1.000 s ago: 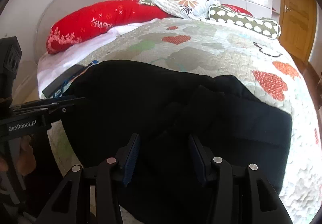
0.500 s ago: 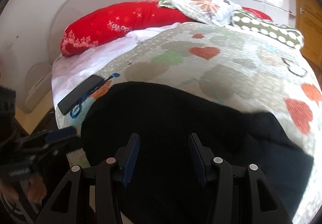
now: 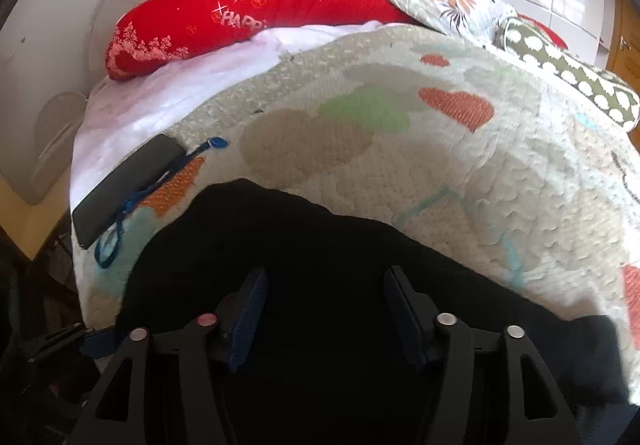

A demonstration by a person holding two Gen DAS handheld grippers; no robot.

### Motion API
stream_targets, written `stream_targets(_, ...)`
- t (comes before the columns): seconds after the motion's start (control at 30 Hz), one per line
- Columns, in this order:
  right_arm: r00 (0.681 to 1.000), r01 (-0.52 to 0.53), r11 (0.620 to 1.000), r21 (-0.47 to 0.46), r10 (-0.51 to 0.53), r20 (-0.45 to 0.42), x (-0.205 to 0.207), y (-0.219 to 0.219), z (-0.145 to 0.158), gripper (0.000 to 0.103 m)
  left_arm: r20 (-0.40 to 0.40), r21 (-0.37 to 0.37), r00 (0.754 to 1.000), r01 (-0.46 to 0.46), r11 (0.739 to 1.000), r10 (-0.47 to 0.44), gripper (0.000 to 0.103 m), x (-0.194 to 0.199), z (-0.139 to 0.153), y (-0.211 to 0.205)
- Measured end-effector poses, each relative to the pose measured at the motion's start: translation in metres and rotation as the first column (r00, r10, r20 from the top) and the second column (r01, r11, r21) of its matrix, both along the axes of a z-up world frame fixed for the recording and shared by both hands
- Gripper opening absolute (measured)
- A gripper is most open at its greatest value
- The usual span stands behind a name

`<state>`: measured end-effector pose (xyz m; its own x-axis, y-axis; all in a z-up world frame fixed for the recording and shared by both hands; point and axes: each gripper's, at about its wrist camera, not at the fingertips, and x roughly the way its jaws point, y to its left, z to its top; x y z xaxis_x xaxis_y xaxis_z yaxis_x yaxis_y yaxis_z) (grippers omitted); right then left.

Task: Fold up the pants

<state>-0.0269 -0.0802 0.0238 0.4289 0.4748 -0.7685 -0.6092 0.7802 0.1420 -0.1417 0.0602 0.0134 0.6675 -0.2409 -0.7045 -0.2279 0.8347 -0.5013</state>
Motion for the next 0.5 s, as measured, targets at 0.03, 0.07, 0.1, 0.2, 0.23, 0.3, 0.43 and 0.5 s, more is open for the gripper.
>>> stream_targets(0.03, 1.000, 0.002, 1.000, 0.014, -0.002, -0.012, 0.002, -0.001, -0.001, 0.065, 0.005, 0.002, 1.000, -0.009, 1.000, 0.009, 0.080, 0.002, 0.000, -0.001)
stream_targets(0.07, 1.000, 0.003, 1.000, 0.028, -0.002, -0.028, 0.005, -0.003, -0.002, 0.066, 0.008, 0.011, 1.000, -0.015, 1.000, 0.015, 0.080, 0.005, -0.001, -0.002)
stream_targets(0.1, 0.999, -0.001, 0.999, 0.035, 0.002, -0.040, 0.007, -0.003, -0.002, 0.066, 0.015, 0.019, 1.000, -0.020, 1.000, 0.020, 0.080, 0.007, -0.001, -0.003)
stream_targets(0.2, 0.999, -0.012, 0.999, 0.031, 0.014, -0.043, 0.010, -0.001, -0.002, 0.066, 0.037, 0.001, 0.999, -0.039, 0.999, 0.039, 0.079, 0.010, -0.001, 0.000)
stream_targets(0.23, 0.999, -0.014, 0.999, 0.036, 0.015, -0.044, 0.010, -0.001, 0.000, 0.066, 0.041, -0.004, 0.998, -0.047, 0.999, 0.047, 0.076, 0.011, -0.001, 0.002)
stream_targets(0.3, 0.999, 0.000, 0.997, 0.078, 0.005, -0.054, 0.012, -0.008, 0.007, 0.066, 0.036, -0.001, 0.997, -0.064, 0.998, 0.064, 0.063, 0.011, -0.002, 0.005)
stream_targets(0.43, 0.991, 0.041, 0.978, 0.207, -0.014, -0.132, 0.020, -0.020, 0.028, 0.066, 0.041, 0.007, 0.997, -0.073, 0.997, 0.073, 0.057, 0.008, -0.002, 0.008)
stream_targets(0.5, 0.988, 0.012, 0.981, 0.195, 0.019, -0.152, 0.023, -0.006, 0.039, 0.068, 0.054, 0.031, 0.996, -0.076, 0.997, 0.075, 0.049, 0.005, 0.000, 0.005)
